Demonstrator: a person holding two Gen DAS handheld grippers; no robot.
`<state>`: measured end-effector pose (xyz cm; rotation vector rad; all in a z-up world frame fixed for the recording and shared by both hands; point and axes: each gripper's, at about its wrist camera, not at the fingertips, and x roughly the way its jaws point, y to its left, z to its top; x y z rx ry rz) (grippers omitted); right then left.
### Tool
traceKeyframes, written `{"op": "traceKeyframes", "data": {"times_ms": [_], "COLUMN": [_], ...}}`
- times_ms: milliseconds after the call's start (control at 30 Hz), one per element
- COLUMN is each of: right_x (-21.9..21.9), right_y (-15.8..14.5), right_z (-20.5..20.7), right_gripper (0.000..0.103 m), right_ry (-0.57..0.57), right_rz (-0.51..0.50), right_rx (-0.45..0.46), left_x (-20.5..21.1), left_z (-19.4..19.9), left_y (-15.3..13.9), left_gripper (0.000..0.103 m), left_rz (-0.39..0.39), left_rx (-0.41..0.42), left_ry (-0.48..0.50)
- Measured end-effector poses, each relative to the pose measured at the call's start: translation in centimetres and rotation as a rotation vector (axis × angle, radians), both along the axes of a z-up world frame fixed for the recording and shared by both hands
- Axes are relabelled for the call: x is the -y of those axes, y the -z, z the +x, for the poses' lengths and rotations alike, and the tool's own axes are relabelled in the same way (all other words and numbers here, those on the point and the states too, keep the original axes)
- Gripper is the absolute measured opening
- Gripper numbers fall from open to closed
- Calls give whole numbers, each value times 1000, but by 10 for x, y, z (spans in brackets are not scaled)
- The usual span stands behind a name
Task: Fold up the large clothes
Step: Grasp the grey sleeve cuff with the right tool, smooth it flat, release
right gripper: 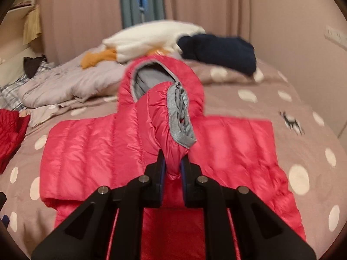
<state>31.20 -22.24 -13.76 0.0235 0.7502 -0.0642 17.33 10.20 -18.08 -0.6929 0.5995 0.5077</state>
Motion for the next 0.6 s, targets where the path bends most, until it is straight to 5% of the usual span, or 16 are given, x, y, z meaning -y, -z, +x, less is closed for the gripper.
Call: {"op": "traceKeyframes", "data": {"times_ms": [100,233,400,533,600], "right_x": [6,-10,-44,-37,-24], "right_y": [9,13,24,47,57], "right_z": [-2,-4,3,18,22], "right_gripper": [29,80,99,97,63], "right_ry": [-23,-65,-114,-63,-9], "right_rz": [60,138,117,154,176], "right_rx": [-64,-62,-95,-161,-159], "left_x": [4,1,-14,-27,-29], "left_z": [0,-5,-4,-8,-10], "left_y": [0,-2,5,11,10], "left_gripper": [90,90,90,90,90], "left_rz": [-1,-1,-43,-104,-97], "left_rx": [8,27,3,-5,-2], "left_ry": [3,-11,-43,-66,-75]}}
